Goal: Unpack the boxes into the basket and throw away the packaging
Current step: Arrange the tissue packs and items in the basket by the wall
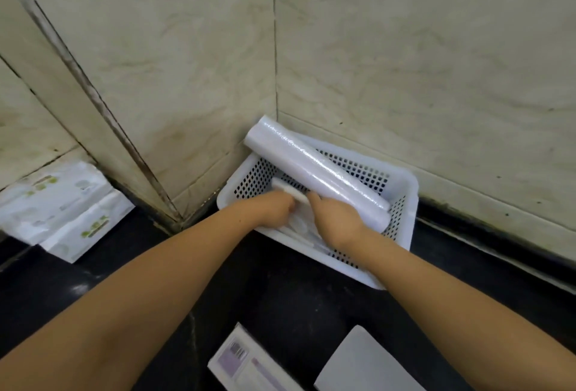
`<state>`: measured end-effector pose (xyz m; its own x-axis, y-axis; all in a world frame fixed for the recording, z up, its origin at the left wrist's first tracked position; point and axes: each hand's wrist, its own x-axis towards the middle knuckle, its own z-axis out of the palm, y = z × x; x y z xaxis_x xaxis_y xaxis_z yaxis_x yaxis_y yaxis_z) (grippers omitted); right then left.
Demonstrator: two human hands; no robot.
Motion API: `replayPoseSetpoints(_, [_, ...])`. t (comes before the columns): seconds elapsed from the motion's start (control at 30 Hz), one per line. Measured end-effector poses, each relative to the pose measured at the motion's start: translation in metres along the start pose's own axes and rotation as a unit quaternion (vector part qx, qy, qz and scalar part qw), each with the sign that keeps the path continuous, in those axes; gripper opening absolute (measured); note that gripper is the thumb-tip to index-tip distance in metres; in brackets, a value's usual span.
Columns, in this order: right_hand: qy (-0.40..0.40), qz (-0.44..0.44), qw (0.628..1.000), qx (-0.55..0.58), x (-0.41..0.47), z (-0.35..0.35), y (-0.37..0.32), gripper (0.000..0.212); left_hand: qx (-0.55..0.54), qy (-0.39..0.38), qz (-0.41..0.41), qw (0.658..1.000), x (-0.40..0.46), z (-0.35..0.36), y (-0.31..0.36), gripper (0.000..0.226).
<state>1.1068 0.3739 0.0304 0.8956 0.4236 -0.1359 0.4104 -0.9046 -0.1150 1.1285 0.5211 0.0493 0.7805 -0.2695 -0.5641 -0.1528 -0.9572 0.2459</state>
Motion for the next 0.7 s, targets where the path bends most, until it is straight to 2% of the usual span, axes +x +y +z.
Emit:
replayPoseSetpoints(0.1, [0.043, 0.0, 0.998, 0.048, -0.006, -0.014, 0.01, 0.054, 0.001, 0.042, 0.016, 0.999, 0.019, 0.0, -0.006, 0.036])
replayPoseSetpoints(0.23, [0.071, -0.005, 0.997, 0.036, -0.011, -0.022, 0.018, 0.069, 0.041, 0.051, 0.071, 0.995, 0.033, 0.003, -0.01, 0.056])
replayPoseSetpoints(0.37, [0.084, -0.013, 0.996, 0.026, -0.014, -0.019, 0.023, 0.079, 0.118, 0.015, 0.072, 0.99, 0.04, -0.001, -0.011, 0.059])
replayPoseSetpoints(0.53, [0.089, -0.034, 0.995, 0.009, -0.016, -0.01, 0.022, 0.081, 0.106, -0.077, 0.057, 0.99, 0.032, -0.011, -0.016, 0.024])
replayPoseSetpoints(0.7, [0.067, -0.033, 0.997, 0.021, -0.012, 0.001, 0.012, 0.071, 0.117, -0.137, 0.015, 0.984, 0.026, -0.014, -0.018, 0.053])
